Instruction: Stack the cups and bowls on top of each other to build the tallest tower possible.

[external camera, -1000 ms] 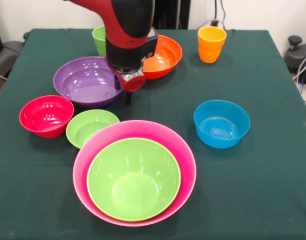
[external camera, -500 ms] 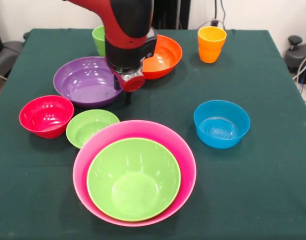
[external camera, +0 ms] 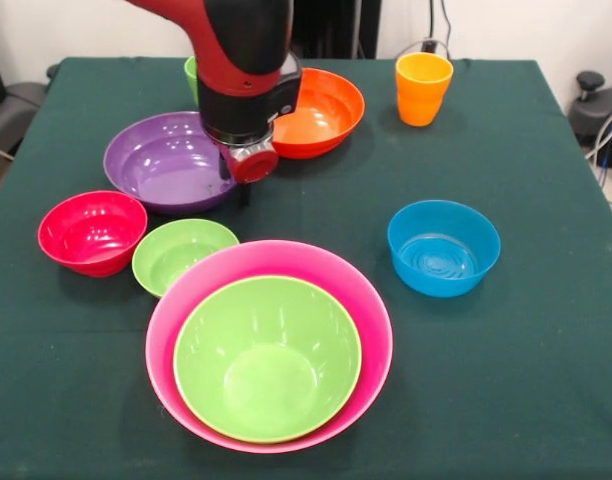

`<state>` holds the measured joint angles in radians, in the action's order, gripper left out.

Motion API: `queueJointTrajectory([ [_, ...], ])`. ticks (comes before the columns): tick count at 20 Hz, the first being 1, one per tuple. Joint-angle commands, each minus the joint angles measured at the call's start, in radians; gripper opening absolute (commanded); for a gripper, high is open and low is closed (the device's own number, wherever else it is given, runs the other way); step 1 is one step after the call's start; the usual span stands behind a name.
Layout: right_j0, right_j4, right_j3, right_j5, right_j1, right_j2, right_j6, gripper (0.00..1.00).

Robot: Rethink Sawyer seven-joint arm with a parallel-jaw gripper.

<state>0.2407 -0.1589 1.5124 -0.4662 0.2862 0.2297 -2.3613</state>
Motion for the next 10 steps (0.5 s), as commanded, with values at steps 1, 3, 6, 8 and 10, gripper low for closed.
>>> queueJointTrajectory([
  [1,-0.003,-0.001,-0.072,-0.002,-0.006,-0.081,-0.06,0.0],
  [3,-0.01,-0.006,-0.084,-0.016,-0.01,-0.079,-0.064,0.0],
  [6,-0.024,-0.01,-0.102,-0.036,-0.015,-0.07,-0.071,0.0],
  [8,-0.031,-0.012,-0.112,-0.044,-0.02,-0.066,-0.075,0.0],
  [10,-0.036,-0.01,-0.125,-0.051,-0.025,-0.062,-0.075,0.0],
])
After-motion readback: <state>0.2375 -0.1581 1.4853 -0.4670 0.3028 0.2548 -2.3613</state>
